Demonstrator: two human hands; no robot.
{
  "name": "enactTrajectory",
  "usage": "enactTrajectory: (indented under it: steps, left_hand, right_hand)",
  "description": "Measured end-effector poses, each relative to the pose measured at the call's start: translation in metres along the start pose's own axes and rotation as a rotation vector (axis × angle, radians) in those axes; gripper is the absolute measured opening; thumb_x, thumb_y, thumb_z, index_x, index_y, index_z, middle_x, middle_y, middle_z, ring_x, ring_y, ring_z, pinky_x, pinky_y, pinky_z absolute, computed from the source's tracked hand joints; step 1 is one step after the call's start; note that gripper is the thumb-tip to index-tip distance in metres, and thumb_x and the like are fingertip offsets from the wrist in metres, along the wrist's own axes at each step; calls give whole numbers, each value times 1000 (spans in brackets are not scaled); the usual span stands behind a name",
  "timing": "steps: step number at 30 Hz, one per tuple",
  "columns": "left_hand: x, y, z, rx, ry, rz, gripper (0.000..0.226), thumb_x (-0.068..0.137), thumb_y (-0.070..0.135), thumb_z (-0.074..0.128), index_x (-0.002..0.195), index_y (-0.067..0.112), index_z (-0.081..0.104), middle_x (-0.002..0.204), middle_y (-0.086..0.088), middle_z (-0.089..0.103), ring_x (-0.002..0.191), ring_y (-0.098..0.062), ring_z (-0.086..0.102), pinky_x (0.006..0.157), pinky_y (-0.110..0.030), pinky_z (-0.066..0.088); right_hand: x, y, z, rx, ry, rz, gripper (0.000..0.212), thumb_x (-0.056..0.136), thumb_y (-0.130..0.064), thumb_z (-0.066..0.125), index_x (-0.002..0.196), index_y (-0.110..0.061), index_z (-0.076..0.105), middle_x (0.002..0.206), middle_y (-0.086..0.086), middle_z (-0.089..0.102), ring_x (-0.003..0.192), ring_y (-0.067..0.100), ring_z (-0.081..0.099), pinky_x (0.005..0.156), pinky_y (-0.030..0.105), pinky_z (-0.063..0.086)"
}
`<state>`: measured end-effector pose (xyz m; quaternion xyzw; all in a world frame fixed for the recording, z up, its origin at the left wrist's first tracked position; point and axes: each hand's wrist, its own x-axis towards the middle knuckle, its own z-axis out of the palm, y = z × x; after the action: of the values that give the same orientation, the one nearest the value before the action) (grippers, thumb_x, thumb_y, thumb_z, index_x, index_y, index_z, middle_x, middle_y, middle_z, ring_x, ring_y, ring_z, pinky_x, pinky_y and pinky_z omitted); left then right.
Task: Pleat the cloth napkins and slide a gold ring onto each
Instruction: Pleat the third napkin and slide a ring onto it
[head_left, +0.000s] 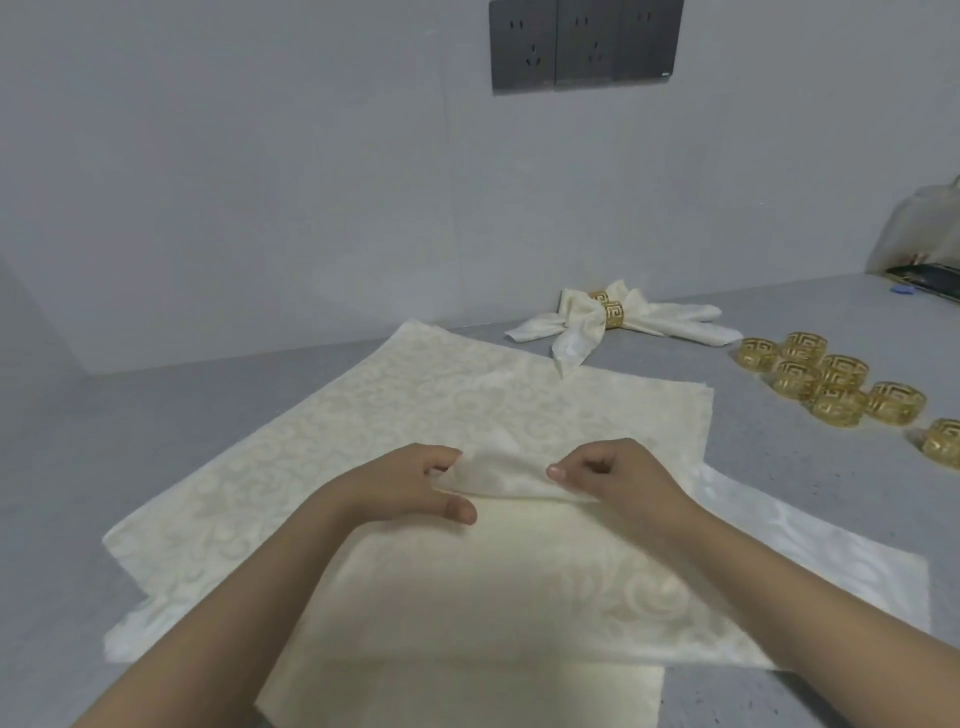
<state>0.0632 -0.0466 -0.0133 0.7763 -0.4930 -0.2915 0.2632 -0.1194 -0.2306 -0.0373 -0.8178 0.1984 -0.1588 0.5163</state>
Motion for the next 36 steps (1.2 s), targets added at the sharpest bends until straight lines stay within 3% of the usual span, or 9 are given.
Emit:
enactTrajectory:
  steps: [3,5,8,12,15,18,22,28,36]
  left_hand:
    - [17,9,-4,-156,144,16,23,69,41,80,65,22,66,68,5,64,63,-7,59,63,-22,44]
    - [33,11,-4,-240,303,1,43,79,27,77,46,23,49,48,10,43,44,-3,39,49,-16,30]
    - [60,8,-6,-232,458,-30,55,80,25,75,54,20,28,52,6,25,43,-7,23,43,-20,18]
    - [96,-4,-5,-128,557,-105,59,78,29,76,61,20,20,59,3,18,51,-13,18,51,-29,14]
    - [117,-4,-5,89,572,-160,59,80,33,72,59,20,19,57,5,18,52,-15,19,54,-31,13]
    - [136,-3,-7,187,585,-210,50,79,35,73,55,12,36,55,2,31,52,-22,33,50,-28,21]
    - [152,-7,-5,201,603,-193,31,77,37,75,91,11,65,92,-2,61,90,-22,59,73,-29,42]
    - [155,-16,-7,-48,670,-151,19,78,19,74,80,18,56,91,6,57,85,-13,55,67,-22,42]
    - [135,-22,-34,-121,620,-153,33,79,16,74,103,24,52,83,1,58,74,-6,55,56,-19,37]
  right_hand:
    - [21,-5,-9,-15,47,46,37,86,-31,68,69,1,65,49,-10,42,47,-1,40,49,10,31]
    - [35,-5,-14,-53,67,77,49,89,-37,63,57,-1,50,52,0,37,53,5,40,51,19,29]
    - [54,-6,-22,-57,133,115,51,93,-50,48,62,-11,35,56,11,50,62,11,40,60,28,25]
    - [77,1,-18,-343,156,157,46,88,-46,57,61,-14,36,58,-3,40,56,14,42,53,28,27]
    - [97,6,-12,-581,210,223,28,89,-37,52,66,-20,49,72,-6,54,77,18,56,58,27,36]
    - [112,11,-9,-781,242,199,21,91,-33,45,92,-17,60,96,0,54,101,23,52,75,30,39]
    - [122,21,-3,-764,272,166,31,89,-30,47,117,-17,52,117,2,51,113,23,43,86,30,38]
    - [135,24,0,-676,275,162,32,91,-32,49,120,-20,56,115,1,60,111,21,52,87,29,39]
    - [163,15,18,-576,185,67,29,93,-33,53,118,-19,60,110,-1,62,112,20,49,96,30,37]
